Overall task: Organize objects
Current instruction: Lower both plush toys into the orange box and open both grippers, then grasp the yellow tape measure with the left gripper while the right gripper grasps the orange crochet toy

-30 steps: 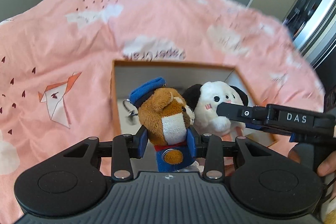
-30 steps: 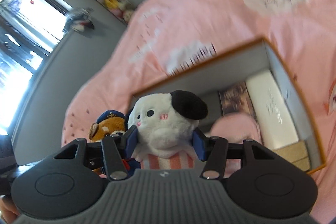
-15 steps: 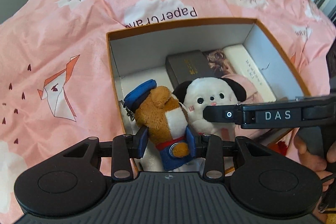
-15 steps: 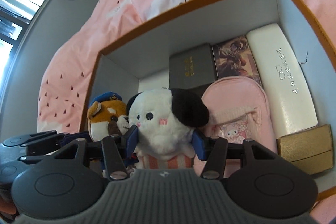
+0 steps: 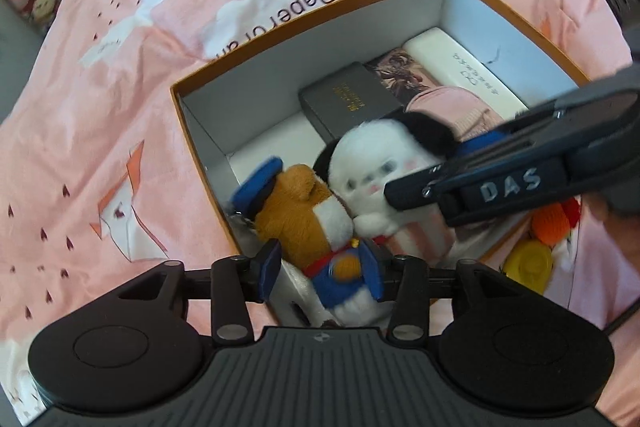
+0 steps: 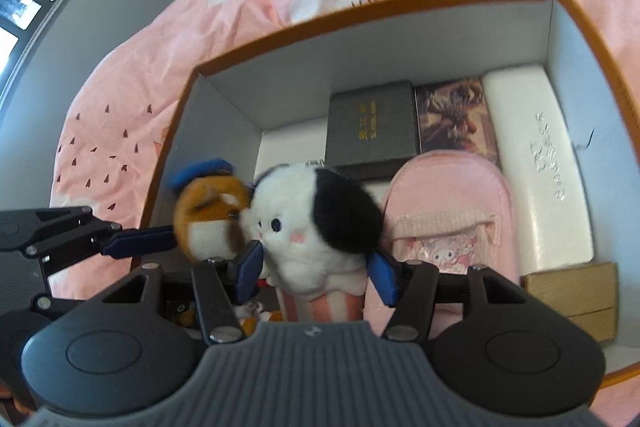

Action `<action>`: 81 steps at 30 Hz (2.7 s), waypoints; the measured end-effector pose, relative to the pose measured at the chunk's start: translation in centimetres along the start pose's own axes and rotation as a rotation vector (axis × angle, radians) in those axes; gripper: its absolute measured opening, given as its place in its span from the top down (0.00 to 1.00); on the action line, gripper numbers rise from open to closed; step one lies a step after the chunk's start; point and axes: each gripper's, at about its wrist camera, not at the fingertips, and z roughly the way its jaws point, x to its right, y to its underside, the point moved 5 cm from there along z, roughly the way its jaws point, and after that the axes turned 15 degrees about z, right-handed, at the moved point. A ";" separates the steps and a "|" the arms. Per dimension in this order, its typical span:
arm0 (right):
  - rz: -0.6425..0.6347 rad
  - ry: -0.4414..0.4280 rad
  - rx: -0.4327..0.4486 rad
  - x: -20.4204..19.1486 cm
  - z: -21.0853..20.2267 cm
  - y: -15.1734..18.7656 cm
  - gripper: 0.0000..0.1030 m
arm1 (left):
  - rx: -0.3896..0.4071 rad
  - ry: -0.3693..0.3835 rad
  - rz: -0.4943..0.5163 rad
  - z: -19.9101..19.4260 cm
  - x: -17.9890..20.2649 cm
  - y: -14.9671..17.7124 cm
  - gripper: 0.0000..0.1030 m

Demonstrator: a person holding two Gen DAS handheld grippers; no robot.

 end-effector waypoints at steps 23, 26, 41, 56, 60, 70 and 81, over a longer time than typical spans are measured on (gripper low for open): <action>-0.134 0.006 0.072 -1.3 1.0 -2.9 0.59 | 0.065 -0.070 0.239 3.8 -1.1 -3.2 0.60; -0.113 0.023 0.052 -0.7 1.7 -2.7 0.65 | 0.048 -0.054 0.272 4.5 -0.8 -2.8 0.73; -0.073 -0.005 0.022 0.4 1.5 -1.7 0.66 | 0.046 -0.009 0.289 4.0 1.0 -1.3 0.84; -0.277 -0.024 0.405 0.1 -10.6 4.6 0.59 | 0.596 -0.039 -0.144 -7.6 6.6 1.9 0.78; -0.285 0.011 0.477 1.8 -13.0 7.4 0.59 | 0.636 -0.052 -0.237 -7.9 8.5 2.9 0.78; -0.238 0.197 0.550 7.7 -13.3 12.2 0.59 | 0.584 0.040 -0.204 -5.7 12.6 5.2 0.78; -0.206 0.237 0.475 11.5 -9.7 12.2 0.47 | 0.460 0.163 -0.177 -0.5 14.1 5.7 0.69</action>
